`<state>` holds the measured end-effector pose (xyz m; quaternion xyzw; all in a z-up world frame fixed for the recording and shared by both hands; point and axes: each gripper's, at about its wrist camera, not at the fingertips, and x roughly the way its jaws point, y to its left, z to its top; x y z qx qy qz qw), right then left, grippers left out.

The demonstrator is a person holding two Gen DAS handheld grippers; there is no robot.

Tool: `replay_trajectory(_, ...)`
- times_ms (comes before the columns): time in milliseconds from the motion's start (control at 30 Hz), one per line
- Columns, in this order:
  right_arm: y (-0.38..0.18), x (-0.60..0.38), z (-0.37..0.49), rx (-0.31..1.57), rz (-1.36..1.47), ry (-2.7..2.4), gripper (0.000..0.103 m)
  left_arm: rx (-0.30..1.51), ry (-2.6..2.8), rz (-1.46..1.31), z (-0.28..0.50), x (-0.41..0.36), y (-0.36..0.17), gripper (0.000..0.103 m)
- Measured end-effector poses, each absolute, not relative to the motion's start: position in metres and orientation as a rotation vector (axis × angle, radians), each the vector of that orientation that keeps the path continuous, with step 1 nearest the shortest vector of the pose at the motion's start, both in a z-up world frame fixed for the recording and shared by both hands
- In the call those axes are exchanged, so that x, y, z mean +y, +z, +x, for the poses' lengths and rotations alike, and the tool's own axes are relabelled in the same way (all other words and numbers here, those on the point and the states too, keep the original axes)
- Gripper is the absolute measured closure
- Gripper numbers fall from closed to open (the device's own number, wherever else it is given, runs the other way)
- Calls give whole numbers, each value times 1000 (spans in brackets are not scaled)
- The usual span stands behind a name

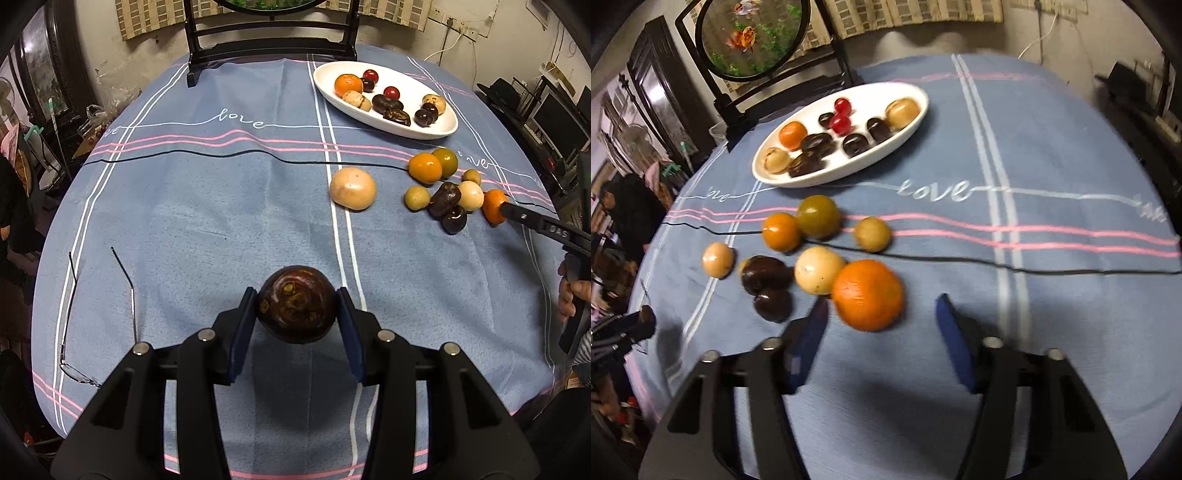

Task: Organize fruits
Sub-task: 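Grasp the tangerine with the right gripper while the left gripper holds the brown fruit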

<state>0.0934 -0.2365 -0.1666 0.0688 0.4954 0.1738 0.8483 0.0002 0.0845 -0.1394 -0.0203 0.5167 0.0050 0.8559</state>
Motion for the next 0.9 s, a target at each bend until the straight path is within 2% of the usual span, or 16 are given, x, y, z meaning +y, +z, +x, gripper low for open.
replay_trajectory(367,-181,-237,115,1092,292,406,52,1096,45,-61,-7,91,-140,59)
replay_trajectory(567,-181,-233,123,1081,288,405,52,1104,44,-64,-6,91,-141,59)
replay_trajectory(633,-179,-230,123,1076,263,415,58,1102,37,-59,-4,90,-141,59)
replay_trajectory(900,-167,-226,99,1052,195,417,60,1076,2,-64,2,84,-136,59)
